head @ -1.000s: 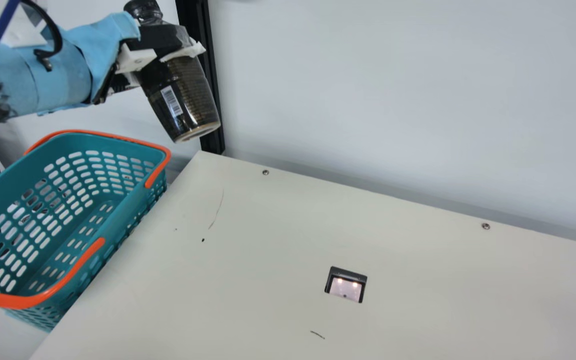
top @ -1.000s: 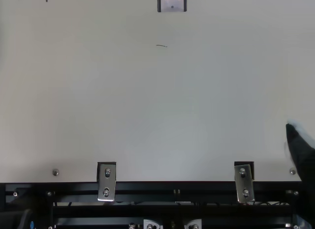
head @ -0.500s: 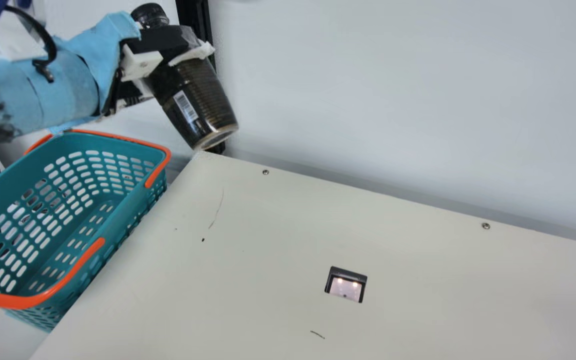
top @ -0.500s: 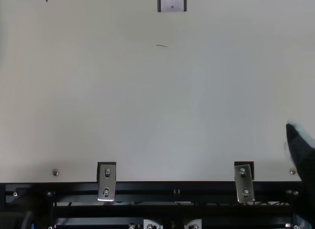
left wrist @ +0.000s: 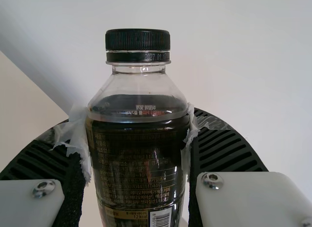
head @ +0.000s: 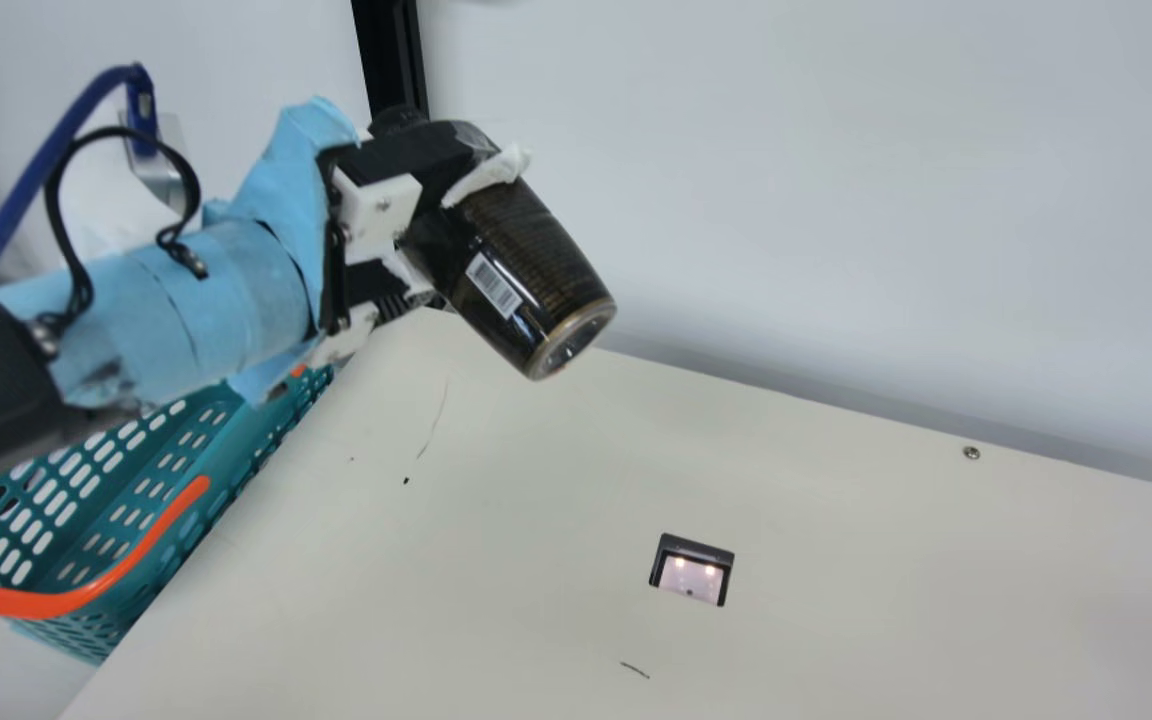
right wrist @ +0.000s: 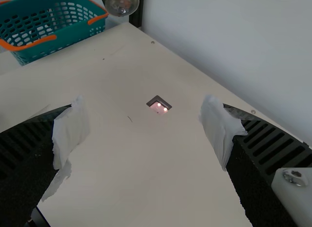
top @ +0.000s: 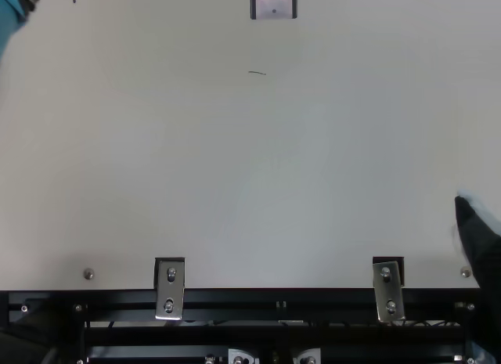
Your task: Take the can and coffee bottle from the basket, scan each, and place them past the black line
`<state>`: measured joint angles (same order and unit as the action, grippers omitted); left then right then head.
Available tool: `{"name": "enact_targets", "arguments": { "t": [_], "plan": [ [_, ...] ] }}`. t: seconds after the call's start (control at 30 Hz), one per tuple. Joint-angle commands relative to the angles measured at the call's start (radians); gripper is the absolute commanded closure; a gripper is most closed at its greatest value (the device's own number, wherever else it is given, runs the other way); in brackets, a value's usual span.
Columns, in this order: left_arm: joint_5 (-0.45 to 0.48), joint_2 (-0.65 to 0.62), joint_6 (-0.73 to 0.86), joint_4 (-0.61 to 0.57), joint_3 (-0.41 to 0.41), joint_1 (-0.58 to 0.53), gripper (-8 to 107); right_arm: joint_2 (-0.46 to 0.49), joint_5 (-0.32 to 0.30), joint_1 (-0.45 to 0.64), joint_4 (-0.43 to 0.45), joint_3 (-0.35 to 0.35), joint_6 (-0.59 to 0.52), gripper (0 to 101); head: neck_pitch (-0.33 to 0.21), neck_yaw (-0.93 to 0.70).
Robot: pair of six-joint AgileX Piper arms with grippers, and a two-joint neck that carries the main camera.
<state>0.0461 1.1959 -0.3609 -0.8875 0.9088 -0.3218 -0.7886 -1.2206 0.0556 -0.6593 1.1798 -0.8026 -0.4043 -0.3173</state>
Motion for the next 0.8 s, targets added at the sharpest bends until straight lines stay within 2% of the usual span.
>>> {"name": "enact_targets", "arguments": {
  "t": [0.0,0.03,0.13,0.43,0.77],
  "plan": [
    [-0.059,-0.007,0.001,0.009,-0.022,-0.035,89,0.0,0.0,0.0,0.0,0.0,0.0,0,-0.032,0.008],
    [-0.024,-0.004,-0.005,0.004,-0.013,-0.015,89,0.0,0.0,0.0,0.0,0.0,0.0,0,-0.032,0.008],
    [-0.055,-0.005,-0.005,0.005,-0.021,-0.036,89,0.0,0.0,0.0,0.0,0.0,0.0,0,-0.032,0.008],
    [-0.061,-0.022,0.034,-0.022,-0.03,-0.034,89,0.0,0.0,0.0,0.0,0.0,0.0,0,-0.032,0.008],
    [-0.043,-0.159,0.093,-0.078,-0.127,-0.031,89,0.0,0.0,0.0,0.0,0.0,0.0,0,-0.032,0.008]
  ]
}}
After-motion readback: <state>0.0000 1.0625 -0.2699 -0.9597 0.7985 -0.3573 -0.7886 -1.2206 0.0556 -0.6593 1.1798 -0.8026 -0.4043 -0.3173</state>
